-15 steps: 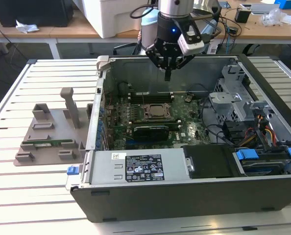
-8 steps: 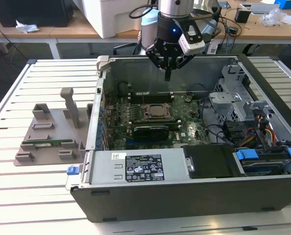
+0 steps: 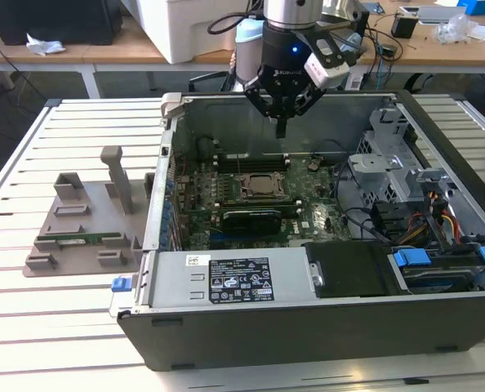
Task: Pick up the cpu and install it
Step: 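Install the first cpu locking lever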
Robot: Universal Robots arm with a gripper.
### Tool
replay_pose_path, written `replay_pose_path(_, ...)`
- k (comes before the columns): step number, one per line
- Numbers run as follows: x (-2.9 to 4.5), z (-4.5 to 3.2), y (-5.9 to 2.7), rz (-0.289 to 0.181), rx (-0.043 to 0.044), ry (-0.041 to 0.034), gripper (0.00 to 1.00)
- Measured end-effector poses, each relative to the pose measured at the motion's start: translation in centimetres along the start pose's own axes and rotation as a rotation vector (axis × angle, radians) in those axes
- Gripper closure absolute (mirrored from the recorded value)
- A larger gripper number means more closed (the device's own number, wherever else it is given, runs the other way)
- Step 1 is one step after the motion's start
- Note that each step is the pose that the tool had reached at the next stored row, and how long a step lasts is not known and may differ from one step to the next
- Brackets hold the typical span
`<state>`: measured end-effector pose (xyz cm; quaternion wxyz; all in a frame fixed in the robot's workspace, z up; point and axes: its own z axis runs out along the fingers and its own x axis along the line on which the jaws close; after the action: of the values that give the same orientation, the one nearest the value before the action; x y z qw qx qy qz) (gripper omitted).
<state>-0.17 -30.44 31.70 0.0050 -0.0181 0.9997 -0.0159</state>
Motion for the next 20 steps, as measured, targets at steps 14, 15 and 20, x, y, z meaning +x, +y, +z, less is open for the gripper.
replay_pose_path(14, 4.61, 0.25, 0.19, 0.000, 0.0000, 0.0000, 0.89)
replay_pose_path(15, 4.76, 0.26, 0.20, 0.000, 0.0000, 0.0000, 0.89)
replay_pose_path(20, 5.32, 0.33, 0.22, 0.000, 0.0001, 0.0001, 0.89)
